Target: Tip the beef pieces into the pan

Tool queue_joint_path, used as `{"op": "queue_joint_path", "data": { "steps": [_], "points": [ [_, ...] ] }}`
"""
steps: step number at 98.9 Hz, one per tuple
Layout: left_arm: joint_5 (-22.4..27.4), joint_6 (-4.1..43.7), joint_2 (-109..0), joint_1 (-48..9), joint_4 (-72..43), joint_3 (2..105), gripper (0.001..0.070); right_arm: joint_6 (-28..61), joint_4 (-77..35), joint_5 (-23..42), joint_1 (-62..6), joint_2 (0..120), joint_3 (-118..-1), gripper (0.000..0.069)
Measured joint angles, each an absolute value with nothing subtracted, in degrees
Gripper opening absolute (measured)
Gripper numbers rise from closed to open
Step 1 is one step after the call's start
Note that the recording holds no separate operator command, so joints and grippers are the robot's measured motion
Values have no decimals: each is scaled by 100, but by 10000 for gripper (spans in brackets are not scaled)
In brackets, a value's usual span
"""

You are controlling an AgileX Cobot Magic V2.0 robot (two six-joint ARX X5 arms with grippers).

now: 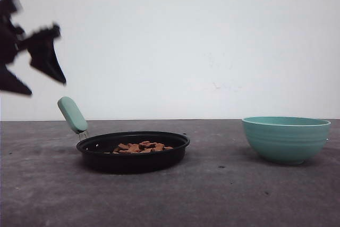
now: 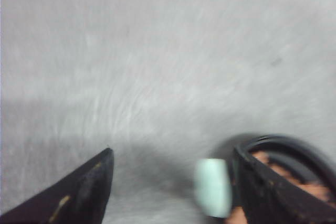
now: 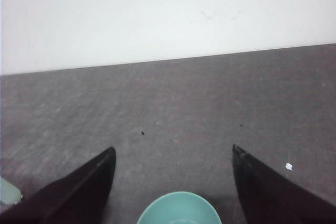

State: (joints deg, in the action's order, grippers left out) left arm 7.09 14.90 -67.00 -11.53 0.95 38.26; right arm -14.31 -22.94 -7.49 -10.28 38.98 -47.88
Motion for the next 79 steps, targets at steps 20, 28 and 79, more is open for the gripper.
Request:
{"op": "queue_joint_path", "data": {
  "steps": [20,28,79],
  "points": [
    [790,1378,-5024,-1406,-532,3826,432,-1225,-2495,-749,-1028,3896,-4788,436],
    [893,1343,-4372,-1518,-834,3826,432,-1199,-2670,-751,-1028,3863,-4788,436],
    [895,1061,-2316,-1723,-2779,3826,68,-1131,-2943,-755,-1028,3487,-4788,42]
  ]
}}
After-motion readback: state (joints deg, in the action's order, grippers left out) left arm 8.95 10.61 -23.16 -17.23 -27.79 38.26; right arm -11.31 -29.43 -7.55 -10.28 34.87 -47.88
